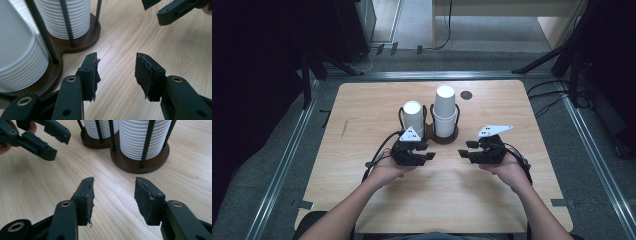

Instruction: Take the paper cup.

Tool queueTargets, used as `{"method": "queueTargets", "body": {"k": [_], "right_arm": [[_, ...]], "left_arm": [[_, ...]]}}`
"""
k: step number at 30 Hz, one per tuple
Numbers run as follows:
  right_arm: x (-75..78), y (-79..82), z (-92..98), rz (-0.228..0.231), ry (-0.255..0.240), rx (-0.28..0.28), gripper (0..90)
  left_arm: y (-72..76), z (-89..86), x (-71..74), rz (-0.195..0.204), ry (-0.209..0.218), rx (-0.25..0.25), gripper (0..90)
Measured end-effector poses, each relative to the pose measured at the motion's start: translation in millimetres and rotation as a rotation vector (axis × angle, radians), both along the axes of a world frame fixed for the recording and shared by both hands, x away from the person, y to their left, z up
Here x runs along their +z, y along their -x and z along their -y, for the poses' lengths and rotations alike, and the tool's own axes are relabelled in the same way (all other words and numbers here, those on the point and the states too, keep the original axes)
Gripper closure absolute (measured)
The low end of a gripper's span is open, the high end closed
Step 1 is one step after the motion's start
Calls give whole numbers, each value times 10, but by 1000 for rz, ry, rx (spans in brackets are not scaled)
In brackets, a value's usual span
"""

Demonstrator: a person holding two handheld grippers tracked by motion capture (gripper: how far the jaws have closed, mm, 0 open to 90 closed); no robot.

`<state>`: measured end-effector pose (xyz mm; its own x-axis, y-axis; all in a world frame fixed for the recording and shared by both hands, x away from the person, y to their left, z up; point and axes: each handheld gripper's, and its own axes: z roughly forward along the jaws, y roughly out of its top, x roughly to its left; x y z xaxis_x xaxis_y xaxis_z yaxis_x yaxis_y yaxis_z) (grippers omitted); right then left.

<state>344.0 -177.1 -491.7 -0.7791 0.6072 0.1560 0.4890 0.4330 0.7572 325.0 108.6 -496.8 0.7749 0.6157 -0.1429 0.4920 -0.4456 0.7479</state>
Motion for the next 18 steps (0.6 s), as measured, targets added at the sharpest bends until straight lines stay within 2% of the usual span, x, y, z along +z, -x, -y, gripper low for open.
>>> {"method": "queueTargets", "body": {"k": [1, 3, 4, 5, 6, 8, 12, 13, 15, 16, 18], "right_arm": [[0, 0, 0, 0, 0, 0, 515], [27, -3, -3, 5, -3, 21, 572], [27, -3, -3, 5, -3, 21, 572], [52, -3, 3, 18, -13, 28, 566], [62, -7, 5, 9, -17, 24, 552], [91, -38, 25, -28, -28, -1, 528], [111, -71, 60, -45, -41, -16, 488], [114, -83, 75, -50, -50, -15, 469], [124, -92, 92, -77, -64, -19, 443], [131, -89, 87, -78, -62, -16, 443], [160, -57, 49, -58, -30, -5, 452]], "left_arm": [[0, 0, 0, 0, 0, 0, 535], [-28, 26, 10, -45, -20, -8, 519], [-28, 26, 10, -45, -20, -8, 513], [-60, 23, 15, -61, -28, -26, 485], [-69, 14, 12, -55, -17, -24, 457], [-83, -6, 22, -48, -15, -13, 483], [-92, -22, 43, -52, -4, -10, 554], [-96, -22, 45, -59, -9, -15, 554], [-99, -12, 51, -86, -14, -29, 621], [-98, -5, 56, -100, -14, -37, 660], [-91, 11, 80, -134, -2, -47, 682]]}}
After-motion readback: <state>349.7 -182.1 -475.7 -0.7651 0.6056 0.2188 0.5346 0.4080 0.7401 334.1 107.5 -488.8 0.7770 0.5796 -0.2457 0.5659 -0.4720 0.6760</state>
